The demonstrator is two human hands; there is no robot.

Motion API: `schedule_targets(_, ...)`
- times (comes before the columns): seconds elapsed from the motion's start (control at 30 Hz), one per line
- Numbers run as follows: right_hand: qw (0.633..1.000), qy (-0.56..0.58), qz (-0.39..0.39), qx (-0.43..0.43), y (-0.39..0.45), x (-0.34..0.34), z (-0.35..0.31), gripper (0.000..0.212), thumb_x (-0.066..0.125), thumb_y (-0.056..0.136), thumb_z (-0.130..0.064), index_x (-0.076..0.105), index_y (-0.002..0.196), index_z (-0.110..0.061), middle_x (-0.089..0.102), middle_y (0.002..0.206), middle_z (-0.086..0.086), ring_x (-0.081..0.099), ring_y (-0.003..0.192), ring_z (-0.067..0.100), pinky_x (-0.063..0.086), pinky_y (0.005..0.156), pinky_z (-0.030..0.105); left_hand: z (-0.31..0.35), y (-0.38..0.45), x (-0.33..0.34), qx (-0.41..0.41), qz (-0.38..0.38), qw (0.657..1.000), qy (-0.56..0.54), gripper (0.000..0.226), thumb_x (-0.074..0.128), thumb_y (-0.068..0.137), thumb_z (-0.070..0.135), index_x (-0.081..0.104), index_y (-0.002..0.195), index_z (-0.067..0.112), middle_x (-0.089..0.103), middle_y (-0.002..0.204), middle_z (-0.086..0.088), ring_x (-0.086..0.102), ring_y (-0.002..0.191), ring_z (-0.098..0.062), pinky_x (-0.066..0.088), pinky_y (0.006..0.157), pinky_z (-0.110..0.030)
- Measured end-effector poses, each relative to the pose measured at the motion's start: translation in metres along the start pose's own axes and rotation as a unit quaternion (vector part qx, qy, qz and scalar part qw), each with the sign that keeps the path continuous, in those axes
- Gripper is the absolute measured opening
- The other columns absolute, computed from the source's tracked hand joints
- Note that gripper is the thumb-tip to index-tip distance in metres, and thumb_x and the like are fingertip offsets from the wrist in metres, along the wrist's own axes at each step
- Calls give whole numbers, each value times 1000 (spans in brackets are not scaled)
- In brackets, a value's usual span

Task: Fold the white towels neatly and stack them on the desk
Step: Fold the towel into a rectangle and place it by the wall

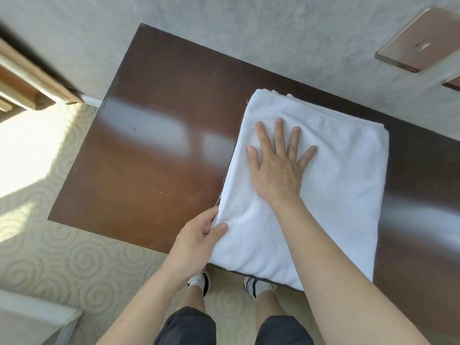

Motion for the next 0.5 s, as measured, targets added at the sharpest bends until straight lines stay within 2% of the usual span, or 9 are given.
schedule_targets(0.17,999,-30,-10,-6,43,-11,7,60,9,100,-64,-2,157,-47,-13,168,-6,-19,153,34,-12,114,70,7,2,7,15,7,998,-68,31,47,106,10,61,132,20,72,122,3,65,118,-16,52,100,-32)
schedule_targets(0.33,1000,8,3,-13,68,-28,2,59,15,102,-60,5,158,-45,-7,170,-1,-15,154,33,-8,115,71,-2,0,4,18,64,997,-29,33,46,107,17,59,135,29,69,125,12,62,121,-9,46,109,-42)
schedule_targets(0.43,993,19,33,-109,25,-23,-23,61,21,101,-61,12,158,-43,-1,170,0,-5,155,32,-6,120,64,-3,-1,6,31,100,994,11,38,42,108,19,57,136,39,66,125,22,57,124,-2,42,111,-40)
schedule_targets(0.5,986,-20,17,-166,-2,-7,-31,63,22,100,-64,15,158,-42,3,170,0,-2,155,31,-5,121,61,-4,-1,5,34,118,992,39,40,42,108,22,55,138,44,66,123,26,56,122,2,43,110,-37)
Point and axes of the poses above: each hand's wrist, its own y-axis towards the middle knuckle, its own x-axis out of the palm, z = x × y, the point moved 8 cm from there along y, towards the middle knuckle
